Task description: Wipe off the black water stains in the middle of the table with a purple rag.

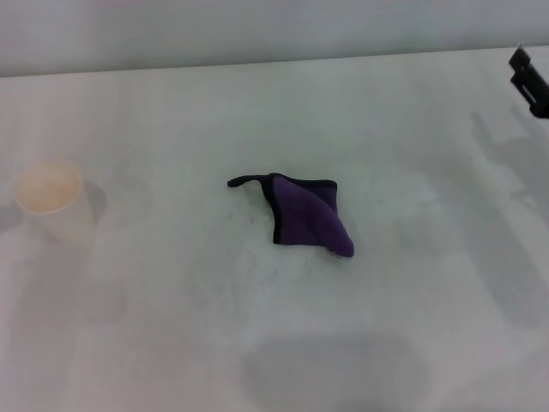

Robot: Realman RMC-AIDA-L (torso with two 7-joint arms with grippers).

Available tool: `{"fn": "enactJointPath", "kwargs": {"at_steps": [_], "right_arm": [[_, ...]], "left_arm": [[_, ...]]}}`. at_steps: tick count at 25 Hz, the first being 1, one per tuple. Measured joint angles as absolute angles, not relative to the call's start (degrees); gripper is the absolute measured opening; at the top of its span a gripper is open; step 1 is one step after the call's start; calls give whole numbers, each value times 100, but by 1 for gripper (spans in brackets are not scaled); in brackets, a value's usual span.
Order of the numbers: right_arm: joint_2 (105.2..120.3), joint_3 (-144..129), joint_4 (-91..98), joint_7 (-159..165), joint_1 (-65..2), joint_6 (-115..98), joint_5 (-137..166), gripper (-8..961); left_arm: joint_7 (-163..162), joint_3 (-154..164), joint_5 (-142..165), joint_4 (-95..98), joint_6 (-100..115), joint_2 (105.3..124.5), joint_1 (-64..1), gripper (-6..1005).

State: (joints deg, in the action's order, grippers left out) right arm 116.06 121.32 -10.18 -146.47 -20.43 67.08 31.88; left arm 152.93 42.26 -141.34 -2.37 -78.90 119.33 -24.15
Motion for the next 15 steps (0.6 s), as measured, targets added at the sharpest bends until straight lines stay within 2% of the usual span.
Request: {"fn": "enactJointPath", "kwargs": {"at_steps": [15], "right_arm": [[11604,12177,-955,-14671,-2074,6513,3181,727]], "left_arm": [[15265,4228,-14576,-293,-7763,11953,-2511,892]]}}
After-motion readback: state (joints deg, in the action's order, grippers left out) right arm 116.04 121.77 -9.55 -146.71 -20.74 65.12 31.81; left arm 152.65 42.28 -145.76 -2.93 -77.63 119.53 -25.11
